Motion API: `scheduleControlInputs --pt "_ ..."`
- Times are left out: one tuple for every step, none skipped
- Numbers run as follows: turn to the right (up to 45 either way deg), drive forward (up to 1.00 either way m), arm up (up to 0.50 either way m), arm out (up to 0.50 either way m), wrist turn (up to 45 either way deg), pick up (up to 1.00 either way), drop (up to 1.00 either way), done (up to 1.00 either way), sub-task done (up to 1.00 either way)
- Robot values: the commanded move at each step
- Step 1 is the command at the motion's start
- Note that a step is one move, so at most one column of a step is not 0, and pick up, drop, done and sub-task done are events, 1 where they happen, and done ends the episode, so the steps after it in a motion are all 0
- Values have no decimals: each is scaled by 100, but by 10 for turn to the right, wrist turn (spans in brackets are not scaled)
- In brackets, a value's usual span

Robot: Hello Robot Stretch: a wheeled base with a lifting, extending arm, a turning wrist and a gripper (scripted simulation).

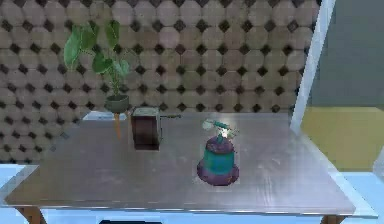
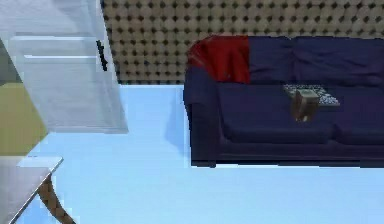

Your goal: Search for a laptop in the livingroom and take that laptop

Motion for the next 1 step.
scheduleControlInputs --pt "-450 0 0 0 0 0 0 0 0"
